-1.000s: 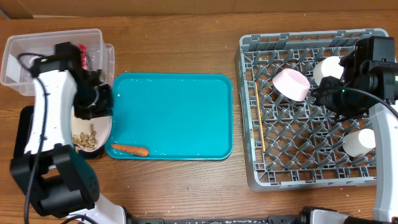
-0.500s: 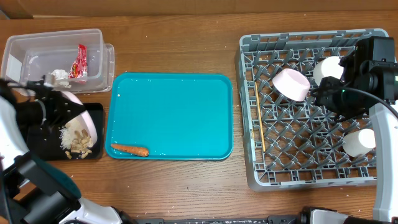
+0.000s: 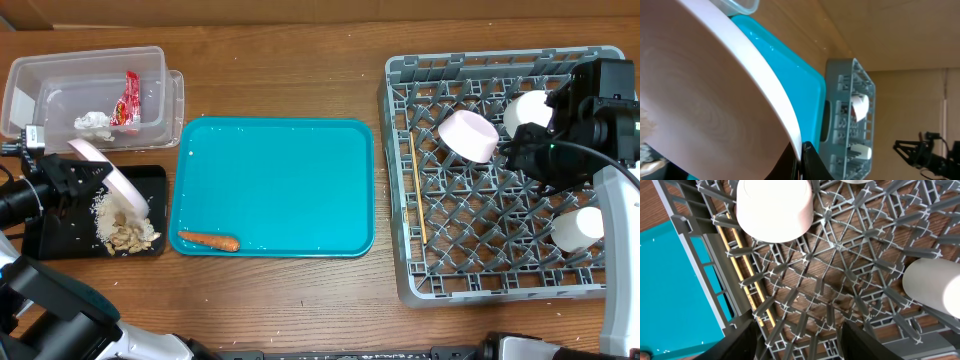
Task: Sort waste into correct bins and load items into the dishwasher
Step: 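Tip the plate to dump rice and shells onto the black tray, then set the emptied white plate down on the teal tray, then grasp the white plate with the right gripper and lift it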
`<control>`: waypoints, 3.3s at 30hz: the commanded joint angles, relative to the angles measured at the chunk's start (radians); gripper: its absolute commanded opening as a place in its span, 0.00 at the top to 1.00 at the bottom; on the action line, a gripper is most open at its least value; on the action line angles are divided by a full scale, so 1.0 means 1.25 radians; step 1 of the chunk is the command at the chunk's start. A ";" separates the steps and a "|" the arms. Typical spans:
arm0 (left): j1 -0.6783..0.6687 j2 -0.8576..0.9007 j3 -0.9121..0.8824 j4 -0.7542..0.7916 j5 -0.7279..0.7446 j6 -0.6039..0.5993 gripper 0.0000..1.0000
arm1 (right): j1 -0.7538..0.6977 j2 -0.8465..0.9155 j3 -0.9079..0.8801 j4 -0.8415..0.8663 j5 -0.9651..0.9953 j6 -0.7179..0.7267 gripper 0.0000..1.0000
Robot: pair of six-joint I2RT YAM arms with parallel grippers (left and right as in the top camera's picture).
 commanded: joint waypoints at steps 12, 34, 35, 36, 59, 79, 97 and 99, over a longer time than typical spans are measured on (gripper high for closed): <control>0.000 -0.026 -0.001 -0.013 0.066 0.069 0.96 | -0.001 0.001 0.006 -0.004 0.009 -0.002 0.44; -0.127 -0.032 -0.002 -0.072 0.061 0.077 0.96 | -0.001 0.001 0.006 -0.004 0.008 -0.002 0.43; -0.158 -0.038 -0.002 -0.071 0.054 0.077 0.96 | -0.001 0.001 0.006 -0.004 0.008 -0.002 0.44; -0.193 -0.044 -0.002 -0.069 0.041 0.077 0.96 | -0.001 0.001 0.006 -0.005 0.008 -0.002 0.44; -1.080 0.071 -0.003 0.307 -0.656 -0.634 0.96 | 0.003 0.001 0.006 -0.013 -0.029 -0.003 0.44; -0.930 -0.143 0.017 0.198 -0.737 -0.637 0.44 | 0.214 0.004 0.006 0.107 -0.148 -0.046 0.41; -0.716 -0.218 0.015 0.073 -0.738 -0.612 0.24 | 0.551 0.387 0.006 0.274 -0.139 0.089 0.38; -0.716 -0.218 0.015 0.073 -0.738 -0.612 0.24 | 0.563 0.432 0.006 0.289 -0.139 0.091 0.39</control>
